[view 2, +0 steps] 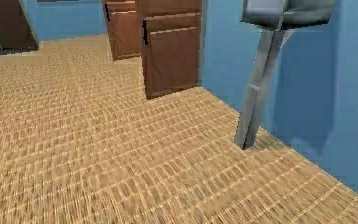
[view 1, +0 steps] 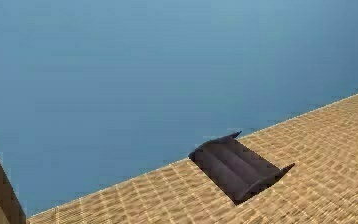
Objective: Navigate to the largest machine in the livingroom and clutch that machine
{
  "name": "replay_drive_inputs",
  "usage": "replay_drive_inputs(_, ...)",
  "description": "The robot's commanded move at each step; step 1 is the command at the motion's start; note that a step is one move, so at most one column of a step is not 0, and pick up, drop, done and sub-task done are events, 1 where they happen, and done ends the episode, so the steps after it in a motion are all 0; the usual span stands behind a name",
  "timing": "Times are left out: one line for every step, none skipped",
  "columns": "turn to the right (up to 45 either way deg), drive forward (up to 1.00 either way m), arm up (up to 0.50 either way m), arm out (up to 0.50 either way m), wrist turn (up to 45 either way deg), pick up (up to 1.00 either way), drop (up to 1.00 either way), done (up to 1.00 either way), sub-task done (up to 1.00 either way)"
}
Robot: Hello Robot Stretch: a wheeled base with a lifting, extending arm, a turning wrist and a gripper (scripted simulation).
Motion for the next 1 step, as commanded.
replay_drive_inputs(45.0,0.0,0.0,0.0,0.0,0.0,0.0,0.0,0.0)
